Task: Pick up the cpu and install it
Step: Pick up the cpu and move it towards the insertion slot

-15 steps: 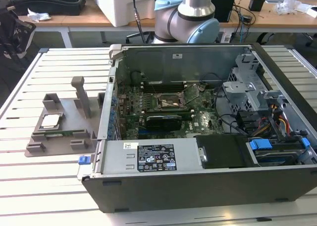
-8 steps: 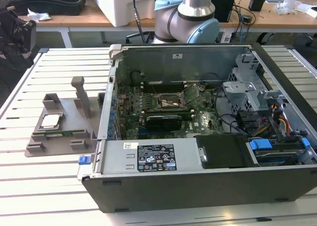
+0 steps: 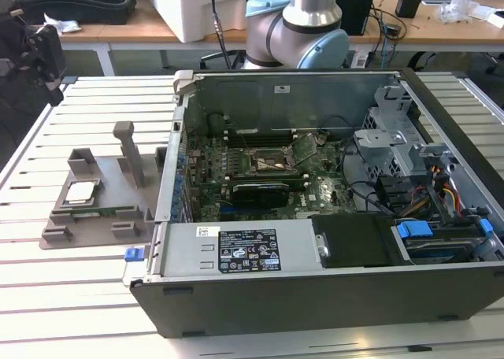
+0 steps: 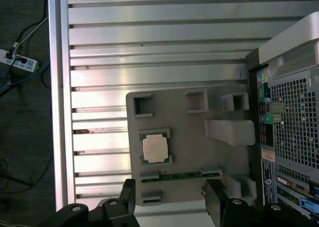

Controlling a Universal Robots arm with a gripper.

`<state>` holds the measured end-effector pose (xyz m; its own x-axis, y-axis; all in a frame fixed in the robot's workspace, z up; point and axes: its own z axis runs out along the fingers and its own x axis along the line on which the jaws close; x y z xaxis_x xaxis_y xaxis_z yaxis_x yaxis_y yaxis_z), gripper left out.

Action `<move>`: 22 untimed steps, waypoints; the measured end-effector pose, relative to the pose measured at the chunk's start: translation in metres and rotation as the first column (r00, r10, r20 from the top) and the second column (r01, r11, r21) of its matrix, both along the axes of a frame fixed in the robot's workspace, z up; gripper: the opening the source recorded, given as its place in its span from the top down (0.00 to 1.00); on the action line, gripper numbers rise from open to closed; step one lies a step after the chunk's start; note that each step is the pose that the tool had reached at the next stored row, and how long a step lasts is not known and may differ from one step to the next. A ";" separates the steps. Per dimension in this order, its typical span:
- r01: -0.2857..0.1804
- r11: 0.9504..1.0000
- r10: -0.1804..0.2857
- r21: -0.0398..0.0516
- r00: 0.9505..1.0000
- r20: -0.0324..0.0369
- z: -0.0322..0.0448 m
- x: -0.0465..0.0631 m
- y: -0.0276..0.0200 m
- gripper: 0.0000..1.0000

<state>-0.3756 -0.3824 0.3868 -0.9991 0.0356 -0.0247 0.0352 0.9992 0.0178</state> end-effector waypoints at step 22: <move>-0.073 0.997 0.073 -0.010 0.997 0.000 -0.0210 0.000 0.0000 0.33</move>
<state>-0.3756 -0.3824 0.3658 -0.9990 -0.0376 -0.0248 -0.0378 0.9993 0.0080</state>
